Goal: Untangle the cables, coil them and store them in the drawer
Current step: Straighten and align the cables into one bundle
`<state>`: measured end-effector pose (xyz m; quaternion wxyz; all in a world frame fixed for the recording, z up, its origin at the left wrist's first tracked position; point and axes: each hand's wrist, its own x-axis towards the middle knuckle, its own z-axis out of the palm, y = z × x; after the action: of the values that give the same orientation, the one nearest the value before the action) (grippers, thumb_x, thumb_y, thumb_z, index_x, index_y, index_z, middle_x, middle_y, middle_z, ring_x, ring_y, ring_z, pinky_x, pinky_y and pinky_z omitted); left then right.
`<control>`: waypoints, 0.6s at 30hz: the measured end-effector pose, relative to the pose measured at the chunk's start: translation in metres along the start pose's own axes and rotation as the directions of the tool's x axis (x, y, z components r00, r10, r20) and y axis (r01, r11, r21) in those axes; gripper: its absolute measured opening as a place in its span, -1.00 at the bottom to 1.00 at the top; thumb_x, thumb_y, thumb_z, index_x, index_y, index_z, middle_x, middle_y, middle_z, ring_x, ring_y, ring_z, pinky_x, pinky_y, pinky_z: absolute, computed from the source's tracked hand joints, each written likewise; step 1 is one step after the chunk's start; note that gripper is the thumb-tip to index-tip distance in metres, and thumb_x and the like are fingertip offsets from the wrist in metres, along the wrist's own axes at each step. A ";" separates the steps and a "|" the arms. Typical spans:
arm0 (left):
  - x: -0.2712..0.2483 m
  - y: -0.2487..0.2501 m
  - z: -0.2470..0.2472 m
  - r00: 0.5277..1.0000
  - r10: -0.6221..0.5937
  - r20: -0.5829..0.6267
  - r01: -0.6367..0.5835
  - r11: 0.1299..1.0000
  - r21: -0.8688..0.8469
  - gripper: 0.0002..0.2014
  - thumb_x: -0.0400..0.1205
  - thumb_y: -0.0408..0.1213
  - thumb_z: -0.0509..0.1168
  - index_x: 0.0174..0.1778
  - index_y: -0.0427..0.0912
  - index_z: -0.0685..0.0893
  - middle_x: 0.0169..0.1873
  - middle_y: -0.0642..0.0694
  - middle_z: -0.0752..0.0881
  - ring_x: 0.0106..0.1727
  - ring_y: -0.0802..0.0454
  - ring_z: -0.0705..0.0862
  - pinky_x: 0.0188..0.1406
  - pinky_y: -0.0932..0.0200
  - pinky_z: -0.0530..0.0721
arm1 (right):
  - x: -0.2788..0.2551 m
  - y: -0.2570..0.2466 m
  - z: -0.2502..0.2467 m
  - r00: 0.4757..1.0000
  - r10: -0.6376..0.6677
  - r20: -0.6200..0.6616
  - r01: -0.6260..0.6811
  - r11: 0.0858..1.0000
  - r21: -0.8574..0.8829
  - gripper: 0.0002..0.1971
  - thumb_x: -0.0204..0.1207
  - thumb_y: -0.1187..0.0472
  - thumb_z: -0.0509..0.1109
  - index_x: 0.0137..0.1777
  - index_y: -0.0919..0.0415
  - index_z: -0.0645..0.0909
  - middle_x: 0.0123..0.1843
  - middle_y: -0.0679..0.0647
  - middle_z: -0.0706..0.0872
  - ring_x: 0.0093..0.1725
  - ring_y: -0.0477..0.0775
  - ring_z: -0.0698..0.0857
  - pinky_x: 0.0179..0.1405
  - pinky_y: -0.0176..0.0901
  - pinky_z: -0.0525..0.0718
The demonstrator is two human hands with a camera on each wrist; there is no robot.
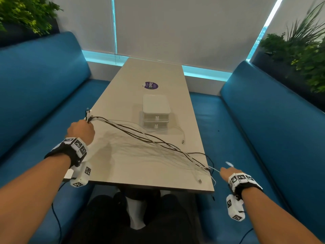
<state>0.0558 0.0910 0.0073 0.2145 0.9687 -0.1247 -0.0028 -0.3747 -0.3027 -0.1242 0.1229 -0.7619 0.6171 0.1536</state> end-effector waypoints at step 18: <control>-0.055 0.085 -0.045 0.845 0.535 0.021 -0.498 0.800 -0.333 -0.70 0.56 0.15 0.42 -0.16 0.04 0.53 -0.40 -0.02 0.57 -0.38 0.01 0.52 -0.43 0.13 0.39 | -0.127 -0.131 -0.089 0.777 -0.422 -0.467 0.553 0.813 0.183 -0.68 0.62 0.10 0.17 0.26 -0.04 0.67 0.26 0.07 0.65 0.27 0.18 0.60 0.31 0.17 0.40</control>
<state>-0.0149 0.0484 0.0808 0.3514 0.8491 -0.3941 -0.0194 -0.2640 -0.1942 0.0072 0.1465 -0.8824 0.4233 -0.1442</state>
